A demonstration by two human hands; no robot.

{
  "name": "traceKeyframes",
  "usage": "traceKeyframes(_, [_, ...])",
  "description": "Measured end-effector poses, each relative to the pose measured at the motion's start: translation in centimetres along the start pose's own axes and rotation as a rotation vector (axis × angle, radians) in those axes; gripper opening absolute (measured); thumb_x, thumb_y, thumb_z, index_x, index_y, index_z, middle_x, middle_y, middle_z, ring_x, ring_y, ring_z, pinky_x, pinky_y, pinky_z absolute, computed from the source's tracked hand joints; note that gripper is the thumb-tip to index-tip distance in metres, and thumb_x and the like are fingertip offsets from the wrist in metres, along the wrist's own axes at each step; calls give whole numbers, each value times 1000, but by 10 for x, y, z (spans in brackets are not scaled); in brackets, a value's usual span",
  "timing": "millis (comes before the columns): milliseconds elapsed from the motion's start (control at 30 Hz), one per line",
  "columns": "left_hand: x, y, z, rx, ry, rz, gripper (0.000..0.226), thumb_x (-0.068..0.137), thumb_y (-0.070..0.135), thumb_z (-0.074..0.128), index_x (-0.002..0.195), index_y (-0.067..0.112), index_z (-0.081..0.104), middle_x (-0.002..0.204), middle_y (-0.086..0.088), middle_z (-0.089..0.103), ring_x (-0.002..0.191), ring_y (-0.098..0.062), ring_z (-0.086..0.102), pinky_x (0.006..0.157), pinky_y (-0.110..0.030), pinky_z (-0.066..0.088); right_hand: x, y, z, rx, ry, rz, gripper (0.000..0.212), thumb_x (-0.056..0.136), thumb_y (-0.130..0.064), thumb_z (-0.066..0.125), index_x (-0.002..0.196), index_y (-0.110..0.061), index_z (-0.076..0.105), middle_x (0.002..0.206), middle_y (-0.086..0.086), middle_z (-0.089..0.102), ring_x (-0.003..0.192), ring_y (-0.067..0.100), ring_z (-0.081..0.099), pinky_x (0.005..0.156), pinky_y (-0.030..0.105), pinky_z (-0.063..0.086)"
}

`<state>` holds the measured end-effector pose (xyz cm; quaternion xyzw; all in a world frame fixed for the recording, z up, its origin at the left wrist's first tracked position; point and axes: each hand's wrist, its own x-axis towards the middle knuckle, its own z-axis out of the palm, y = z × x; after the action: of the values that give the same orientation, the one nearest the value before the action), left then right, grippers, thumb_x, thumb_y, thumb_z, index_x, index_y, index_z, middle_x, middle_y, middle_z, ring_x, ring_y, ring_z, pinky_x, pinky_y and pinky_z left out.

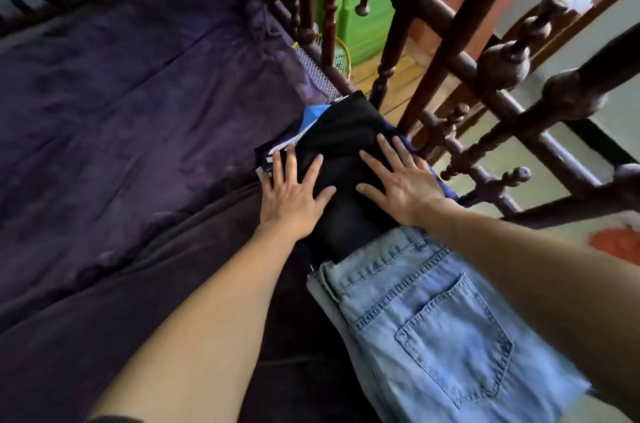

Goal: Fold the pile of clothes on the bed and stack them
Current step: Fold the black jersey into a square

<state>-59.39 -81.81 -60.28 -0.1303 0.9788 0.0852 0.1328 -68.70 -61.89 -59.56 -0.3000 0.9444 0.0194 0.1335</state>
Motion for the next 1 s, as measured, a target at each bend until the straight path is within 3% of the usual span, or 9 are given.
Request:
traceKeyframes(100, [-27,4,-20,-7,17,-11,64,96,54,33,152,34,7,159,-13,-12,146,-36,-7,117,-52,11,-14,-2,-16,8,-113,49,72,90,-72,17,152,-39,5,162,0,-9,149,24,-3,116,50,16])
traceKeyframes(200, [-87,8,-35,-114,82,-98,56,96,37,46,147,25,28,157,-14,9,141,-32,21,107,-44,31,-47,-6,-40,-16,-193,90,70,94,-64,31,153,-31,12,162,5,3,148,27,5,113,52,20])
traceKeyframes(300, [-170,10,-36,-226,24,-207,34,95,33,46,128,21,49,132,-5,47,115,-26,50,88,-39,43,-95,-15,-64,-8,-67,65,60,95,-52,42,146,-21,34,148,10,36,137,31,32,105,47,33])
traceKeyframes(400, [-263,9,-27,-320,-47,-327,28,95,35,46,119,25,57,112,1,64,103,-22,60,79,-34,47,-150,-41,-78,30,52,-43,45,95,-40,45,135,-19,49,127,7,54,120,28,49,93,38,39])
traceKeyframes(500, [-358,1,-17,-371,-58,-460,23,94,36,49,111,27,60,99,5,68,96,-19,63,74,-31,49,-204,-85,-88,132,26,-170,35,95,-37,47,125,-21,57,122,5,59,115,28,55,87,35,43])
traceKeyframes(633, [-478,-23,-14,-404,-3,-625,20,93,31,49,104,23,64,98,2,70,97,-21,64,76,-30,49,-269,-160,-89,152,-4,-416,25,94,-37,49,108,-22,62,113,6,65,106,30,61,82,36,47])
traceKeyframes(833, [-632,-80,-25,-449,199,-899,17,90,32,54,100,24,65,97,1,70,98,-23,64,77,-31,49,-339,-294,-94,109,-66,-698,32,93,-43,49,120,-28,58,119,-1,65,108,26,61,83,34,47])
traceKeyframes(1000, [-754,-141,-19,-476,253,-1085,21,88,34,53,104,28,65,106,3,70,106,-20,63,85,-31,49,-392,-422,-92,105,-104,-864,38,93,-49,50,126,-31,54,112,-8,68,107,20,62,85,32,48])
